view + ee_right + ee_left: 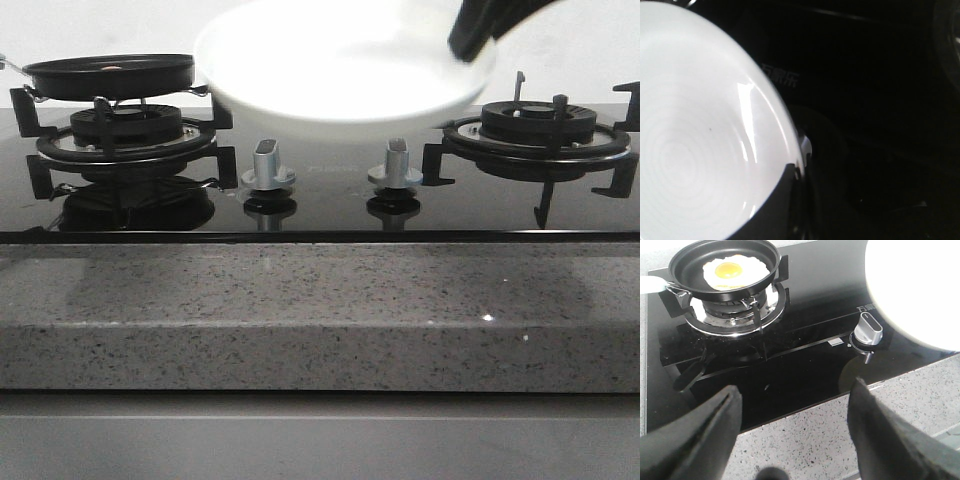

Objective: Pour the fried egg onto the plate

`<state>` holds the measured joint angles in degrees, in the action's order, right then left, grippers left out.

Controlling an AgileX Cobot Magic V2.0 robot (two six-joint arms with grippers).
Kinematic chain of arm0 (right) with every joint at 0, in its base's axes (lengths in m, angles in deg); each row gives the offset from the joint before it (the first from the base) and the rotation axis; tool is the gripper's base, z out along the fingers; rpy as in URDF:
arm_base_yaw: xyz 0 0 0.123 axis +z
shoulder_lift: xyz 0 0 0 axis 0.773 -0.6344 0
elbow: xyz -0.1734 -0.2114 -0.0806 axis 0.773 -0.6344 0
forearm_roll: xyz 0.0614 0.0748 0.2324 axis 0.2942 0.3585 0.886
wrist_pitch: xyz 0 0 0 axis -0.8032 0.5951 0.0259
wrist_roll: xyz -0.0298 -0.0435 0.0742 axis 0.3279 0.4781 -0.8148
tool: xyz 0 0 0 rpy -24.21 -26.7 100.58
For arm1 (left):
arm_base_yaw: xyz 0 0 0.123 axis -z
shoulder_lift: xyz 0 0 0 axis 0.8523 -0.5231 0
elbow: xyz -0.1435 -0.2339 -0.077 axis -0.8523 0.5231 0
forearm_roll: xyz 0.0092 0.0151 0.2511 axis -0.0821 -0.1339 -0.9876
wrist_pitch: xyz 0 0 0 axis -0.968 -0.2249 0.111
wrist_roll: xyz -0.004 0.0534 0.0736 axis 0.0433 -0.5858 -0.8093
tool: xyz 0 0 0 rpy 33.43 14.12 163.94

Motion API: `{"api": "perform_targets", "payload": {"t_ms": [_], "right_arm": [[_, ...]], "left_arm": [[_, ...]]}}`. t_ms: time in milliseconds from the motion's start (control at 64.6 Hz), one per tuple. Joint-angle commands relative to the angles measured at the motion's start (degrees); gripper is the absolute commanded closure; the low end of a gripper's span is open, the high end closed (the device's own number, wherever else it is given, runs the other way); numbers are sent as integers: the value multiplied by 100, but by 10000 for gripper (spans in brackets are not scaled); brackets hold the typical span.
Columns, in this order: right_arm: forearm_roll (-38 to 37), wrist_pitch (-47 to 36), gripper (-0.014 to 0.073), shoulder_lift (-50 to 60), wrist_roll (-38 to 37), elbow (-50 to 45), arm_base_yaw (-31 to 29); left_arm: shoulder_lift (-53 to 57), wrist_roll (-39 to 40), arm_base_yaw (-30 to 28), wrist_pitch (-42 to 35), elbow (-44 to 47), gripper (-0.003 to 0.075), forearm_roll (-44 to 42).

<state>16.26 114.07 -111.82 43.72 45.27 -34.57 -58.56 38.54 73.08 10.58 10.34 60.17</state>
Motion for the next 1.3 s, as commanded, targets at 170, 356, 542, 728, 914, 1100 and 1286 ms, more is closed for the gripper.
{"api": "perform_targets", "payload": {"t_ms": [170,356,542,728,914,1100,1286], "right_arm": [[157,-781,662,80,74,-243,111],[157,-897,662,-115,74,-243,111],[157,-889,662,-170,74,-243,111],[157,-883,662,-170,74,-243,111],[157,-878,662,-170,74,-243,111],[157,-878,662,-170,74,-243,111],[157,-877,662,-170,74,-243,105]], "left_arm": [[-39,8,52,-398,105,260,64],[-39,8,52,-420,112,260,64],[-39,8,52,-420,112,260,64],[-39,8,52,-542,112,245,64],[-39,105,52,-836,112,122,52],[-421,1344,-243,-415,-418,120,-620],[-1359,1392,-915,489,-1310,120,-647]]}}
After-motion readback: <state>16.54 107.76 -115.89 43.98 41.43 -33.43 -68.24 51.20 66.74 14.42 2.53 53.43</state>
